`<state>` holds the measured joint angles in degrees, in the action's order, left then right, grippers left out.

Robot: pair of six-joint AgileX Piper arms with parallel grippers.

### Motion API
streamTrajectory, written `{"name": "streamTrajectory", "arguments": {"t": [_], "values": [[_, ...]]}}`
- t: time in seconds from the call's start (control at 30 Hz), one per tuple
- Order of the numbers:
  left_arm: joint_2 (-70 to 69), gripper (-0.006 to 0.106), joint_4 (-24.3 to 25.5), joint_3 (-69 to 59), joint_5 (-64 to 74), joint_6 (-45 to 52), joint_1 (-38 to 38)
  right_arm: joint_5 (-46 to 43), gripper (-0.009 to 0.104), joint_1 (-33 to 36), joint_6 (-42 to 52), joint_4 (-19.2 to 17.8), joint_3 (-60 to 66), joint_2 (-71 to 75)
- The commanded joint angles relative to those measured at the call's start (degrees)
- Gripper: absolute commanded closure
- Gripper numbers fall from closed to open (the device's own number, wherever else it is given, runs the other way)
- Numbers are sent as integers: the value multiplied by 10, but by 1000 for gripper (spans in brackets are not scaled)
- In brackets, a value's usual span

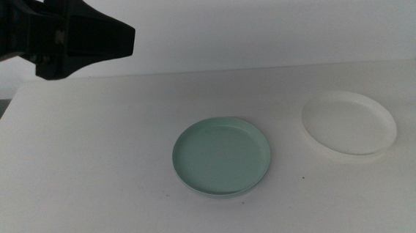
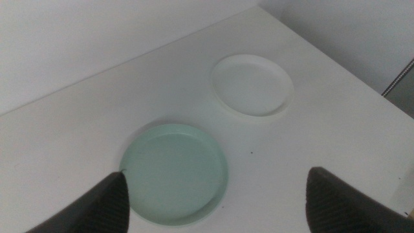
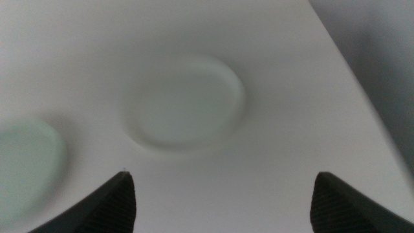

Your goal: Stack the three bowls on top of each other.

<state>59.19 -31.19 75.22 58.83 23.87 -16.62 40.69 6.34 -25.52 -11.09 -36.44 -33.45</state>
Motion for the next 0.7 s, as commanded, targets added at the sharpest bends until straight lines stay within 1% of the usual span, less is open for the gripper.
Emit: {"name": "streamTrajectory", "arguments": {"t": [0.0, 0.07, 0.1, 0.23, 0.33, 0.37, 0.43, 0.5, 0.57, 0.67], "values": [[-2, 7, 0, 4, -7, -3, 0, 136, 16, -1, 53, -16, -94, -90], [-1, 7, 0, 4, -8, 2, 0, 166, 16, -1, 53, -30, -153, -148], [-1, 7, 2, 4, -8, 2, 0, 167, 16, -1, 50, -31, -181, -177], [-1, 7, 3, 4, -8, 2, 0, 171, 16, -1, 47, -10, -256, -265], [-1, 7, 3, 4, -8, 2, 0, 154, 16, -1, 48, -7, -282, -310], [-1, 7, 3, 4, -8, 2, 0, 148, 16, -1, 72, -4, -291, -325], [-1, 7, 3, 4, -8, 2, 0, 163, 16, -10, 87, -2, -321, -364], [-1, 7, 3, 4, -8, 2, 0, 192, 16, -37, 125, 19, -359, -422], [-1, 7, 3, 4, -8, 2, 0, 205, 16, -65, 171, 59, -389, -481], [-1, 7, 3, 4, -8, 2, 0, 164, 16, -108, 210, 117, -420, -554]]}}
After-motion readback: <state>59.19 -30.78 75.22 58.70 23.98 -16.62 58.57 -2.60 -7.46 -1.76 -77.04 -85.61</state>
